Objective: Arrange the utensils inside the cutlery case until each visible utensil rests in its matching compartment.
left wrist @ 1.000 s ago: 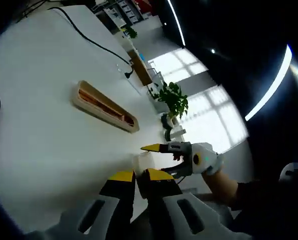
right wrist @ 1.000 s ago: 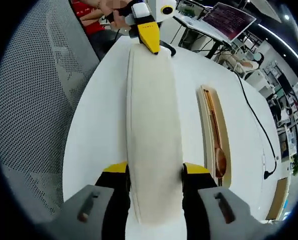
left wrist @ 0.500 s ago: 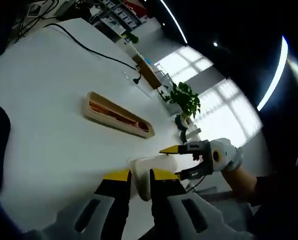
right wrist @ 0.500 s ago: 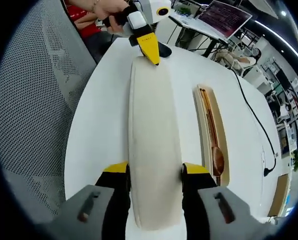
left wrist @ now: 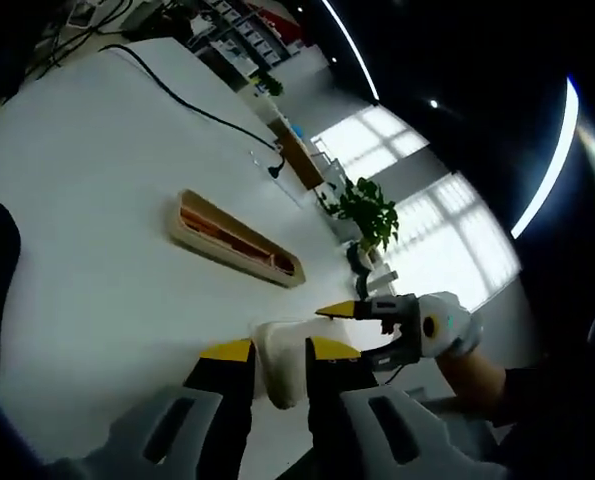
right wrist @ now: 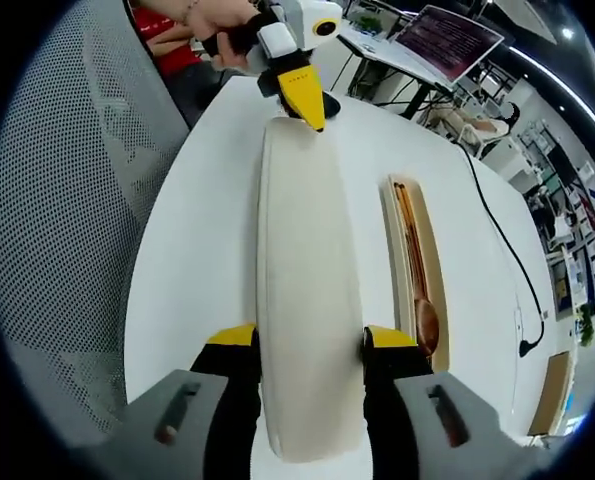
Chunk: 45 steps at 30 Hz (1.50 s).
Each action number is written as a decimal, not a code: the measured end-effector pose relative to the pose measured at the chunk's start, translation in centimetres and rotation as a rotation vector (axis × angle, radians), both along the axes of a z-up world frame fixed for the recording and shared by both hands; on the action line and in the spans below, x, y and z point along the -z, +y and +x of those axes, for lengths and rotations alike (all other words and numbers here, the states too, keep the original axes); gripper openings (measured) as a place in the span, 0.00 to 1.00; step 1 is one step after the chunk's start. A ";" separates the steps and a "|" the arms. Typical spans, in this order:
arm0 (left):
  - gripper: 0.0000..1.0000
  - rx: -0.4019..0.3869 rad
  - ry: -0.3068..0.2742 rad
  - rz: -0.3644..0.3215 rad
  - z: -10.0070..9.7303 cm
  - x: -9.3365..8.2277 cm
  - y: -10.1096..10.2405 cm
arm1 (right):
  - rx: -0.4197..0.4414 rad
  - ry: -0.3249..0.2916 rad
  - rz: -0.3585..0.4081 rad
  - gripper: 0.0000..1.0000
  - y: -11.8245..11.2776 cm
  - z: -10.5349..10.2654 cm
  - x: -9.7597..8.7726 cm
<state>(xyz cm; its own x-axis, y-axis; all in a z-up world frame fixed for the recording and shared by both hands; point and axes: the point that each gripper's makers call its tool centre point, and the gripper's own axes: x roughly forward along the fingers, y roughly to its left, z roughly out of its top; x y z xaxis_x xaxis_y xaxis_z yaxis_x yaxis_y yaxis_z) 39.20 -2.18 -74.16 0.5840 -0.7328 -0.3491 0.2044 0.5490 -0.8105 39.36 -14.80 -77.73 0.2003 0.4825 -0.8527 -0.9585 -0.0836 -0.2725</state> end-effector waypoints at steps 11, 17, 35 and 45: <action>0.14 0.016 -0.007 -0.012 0.8 -0.8 -0.5 | 0.017 -0.023 0.034 0.39 0.2 0.8 -1.1; 0.07 -0.001 0.044 -0.236 1.3 -3.1 -1.2 | 0.038 -0.019 0.042 0.39 -0.2 1.2 -1.2; 0.12 0.014 -0.001 -0.028 4.2 -1.3 -1.6 | 0.033 -0.072 -0.014 0.39 -1.0 4.8 -1.4; 0.14 -0.023 -0.045 0.099 7.2 -0.6 -0.4 | 0.027 -0.083 -0.041 0.39 0.0 8.0 -1.1</action>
